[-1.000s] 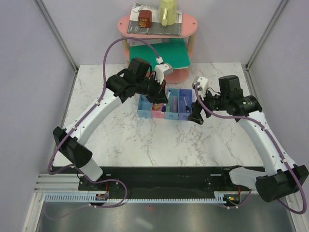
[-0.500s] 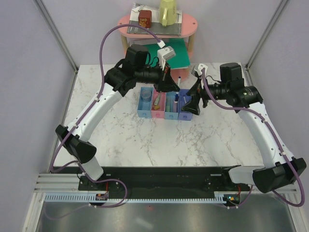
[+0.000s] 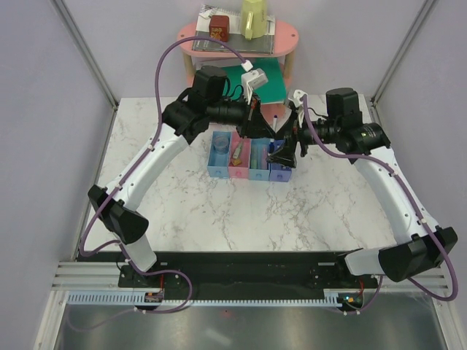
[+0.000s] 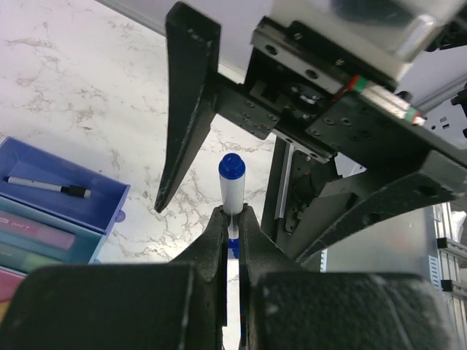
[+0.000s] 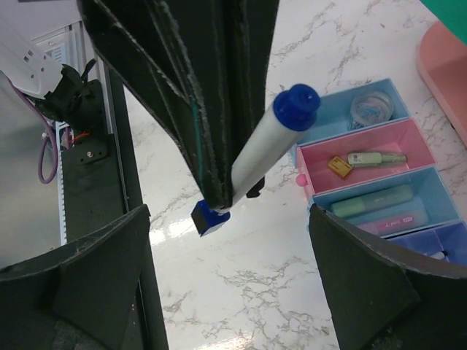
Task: Sort the stationery into containers
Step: Place the pen in the storage box.
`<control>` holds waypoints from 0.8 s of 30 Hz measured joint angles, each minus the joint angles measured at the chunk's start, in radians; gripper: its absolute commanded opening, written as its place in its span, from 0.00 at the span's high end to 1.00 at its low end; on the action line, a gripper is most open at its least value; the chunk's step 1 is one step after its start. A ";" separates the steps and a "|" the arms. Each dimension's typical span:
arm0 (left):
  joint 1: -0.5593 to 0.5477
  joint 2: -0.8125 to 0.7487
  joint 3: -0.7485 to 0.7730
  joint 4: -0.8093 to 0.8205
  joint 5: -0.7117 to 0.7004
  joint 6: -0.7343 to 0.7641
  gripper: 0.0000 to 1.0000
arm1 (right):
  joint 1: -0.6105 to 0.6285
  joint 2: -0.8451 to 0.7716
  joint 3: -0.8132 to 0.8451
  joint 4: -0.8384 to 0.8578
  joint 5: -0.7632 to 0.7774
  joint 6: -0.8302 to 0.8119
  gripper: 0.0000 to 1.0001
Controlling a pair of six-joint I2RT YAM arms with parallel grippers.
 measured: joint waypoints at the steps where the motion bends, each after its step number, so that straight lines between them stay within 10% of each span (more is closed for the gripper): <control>1: 0.000 0.000 0.002 0.005 0.006 -0.003 0.98 | 0.000 0.006 0.000 0.002 0.001 0.001 0.04; 8: 0.000 0.000 0.006 0.018 0.030 -0.018 0.98 | 0.013 0.043 0.009 0.020 0.002 0.011 0.23; 12: 0.000 0.000 0.002 0.022 0.034 -0.019 0.97 | 0.018 0.050 0.024 0.027 0.002 0.021 0.60; 17: 0.007 0.000 -0.011 0.047 0.027 -0.020 0.47 | 0.027 0.050 0.028 0.019 0.008 0.039 0.95; 20: 0.008 -0.001 -0.012 0.048 0.019 -0.027 0.16 | 0.018 0.049 0.027 0.017 0.020 0.034 0.97; 24: 0.005 -0.001 -0.024 0.040 0.012 -0.031 0.00 | 0.020 0.049 0.028 0.036 0.038 0.035 0.98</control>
